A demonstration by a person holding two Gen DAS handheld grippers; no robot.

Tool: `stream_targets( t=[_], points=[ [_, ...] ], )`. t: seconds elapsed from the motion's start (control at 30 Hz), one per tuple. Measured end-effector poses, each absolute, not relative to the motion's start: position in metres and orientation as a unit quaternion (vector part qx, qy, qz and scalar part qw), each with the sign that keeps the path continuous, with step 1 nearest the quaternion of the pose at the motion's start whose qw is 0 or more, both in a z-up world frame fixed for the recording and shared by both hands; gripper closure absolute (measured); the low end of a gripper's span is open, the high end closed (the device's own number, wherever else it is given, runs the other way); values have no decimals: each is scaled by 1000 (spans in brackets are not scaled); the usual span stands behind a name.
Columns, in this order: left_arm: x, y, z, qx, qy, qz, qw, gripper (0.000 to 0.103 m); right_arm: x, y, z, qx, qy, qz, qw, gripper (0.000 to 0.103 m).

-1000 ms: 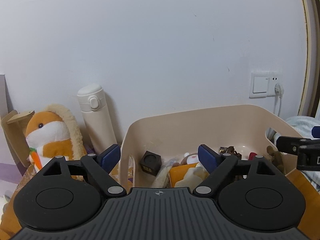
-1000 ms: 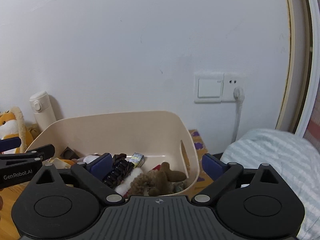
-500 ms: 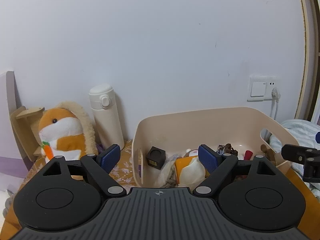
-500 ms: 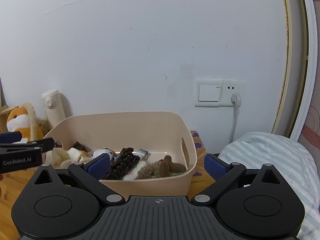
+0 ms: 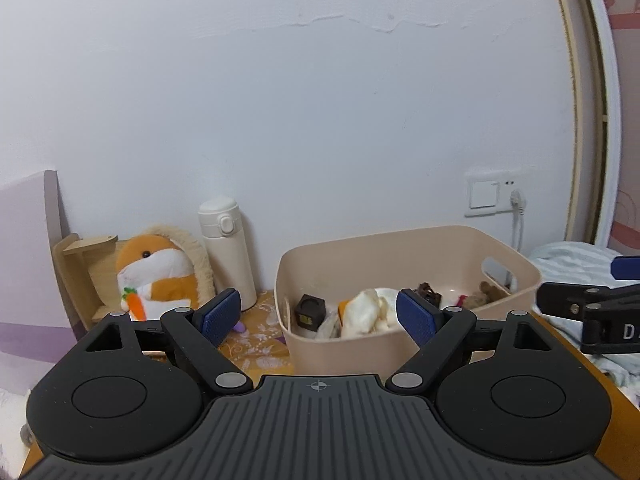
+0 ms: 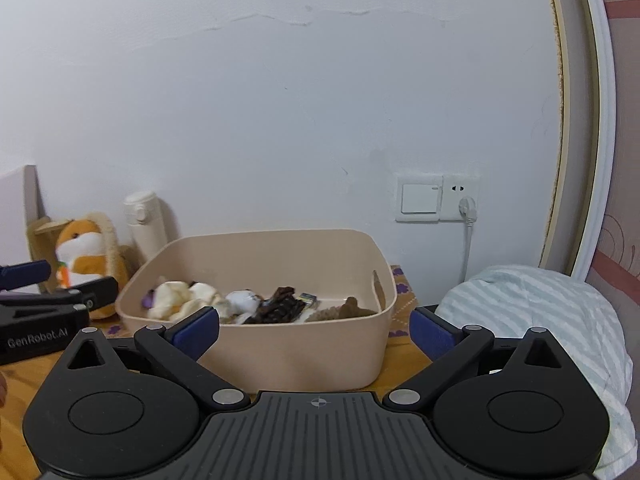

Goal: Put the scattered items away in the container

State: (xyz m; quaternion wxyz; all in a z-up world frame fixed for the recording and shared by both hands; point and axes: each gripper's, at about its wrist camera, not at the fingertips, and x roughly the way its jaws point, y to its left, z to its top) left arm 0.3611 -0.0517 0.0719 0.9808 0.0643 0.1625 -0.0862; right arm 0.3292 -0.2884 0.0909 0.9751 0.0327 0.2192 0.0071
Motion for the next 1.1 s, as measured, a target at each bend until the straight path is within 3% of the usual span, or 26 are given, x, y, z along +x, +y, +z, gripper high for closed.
stream_targets(
  t=[0.57,1.1],
  points=[
    [254,-30,78,66,144,-84,984,16,224,-271,103,18,178,5,984,0],
    [178,-1,63,46,175,-58,982,16,144,-270,87,30,178,8,984,0]
  ],
)
